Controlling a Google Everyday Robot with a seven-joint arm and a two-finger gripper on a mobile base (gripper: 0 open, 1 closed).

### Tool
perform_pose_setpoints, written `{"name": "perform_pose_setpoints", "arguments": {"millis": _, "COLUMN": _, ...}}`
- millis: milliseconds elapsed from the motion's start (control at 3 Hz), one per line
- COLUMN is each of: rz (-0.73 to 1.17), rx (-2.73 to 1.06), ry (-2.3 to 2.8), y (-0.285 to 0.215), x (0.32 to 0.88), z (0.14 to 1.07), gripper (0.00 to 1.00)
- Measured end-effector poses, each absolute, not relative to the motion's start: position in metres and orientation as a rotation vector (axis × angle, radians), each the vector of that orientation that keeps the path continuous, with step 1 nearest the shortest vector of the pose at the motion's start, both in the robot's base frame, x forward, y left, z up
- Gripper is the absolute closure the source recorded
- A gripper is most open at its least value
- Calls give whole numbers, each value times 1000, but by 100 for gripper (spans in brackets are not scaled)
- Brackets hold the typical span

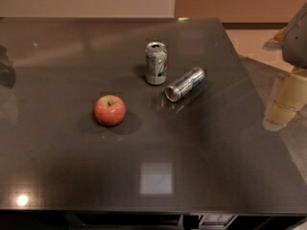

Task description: Place redbull can upright

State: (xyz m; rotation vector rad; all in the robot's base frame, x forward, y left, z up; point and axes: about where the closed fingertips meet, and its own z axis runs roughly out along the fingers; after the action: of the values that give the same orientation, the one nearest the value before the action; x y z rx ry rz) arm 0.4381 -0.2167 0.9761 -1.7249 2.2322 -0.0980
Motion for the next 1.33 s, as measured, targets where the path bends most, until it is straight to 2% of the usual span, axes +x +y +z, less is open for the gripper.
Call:
{"name": "perform_pose_setpoints", "arguments": {"millis": 667, "rz": -97, "rx": -1742, "ry": 2207, "y": -213, "x": 444, "z": 978, "gripper": 0}}
{"name": "perform_pose_setpoints", "arguments": {"millis": 1333, "rz": -33, "rx": -1894, "ry": 2068, "y": -190, "x": 493, "z": 963, "gripper": 0}}
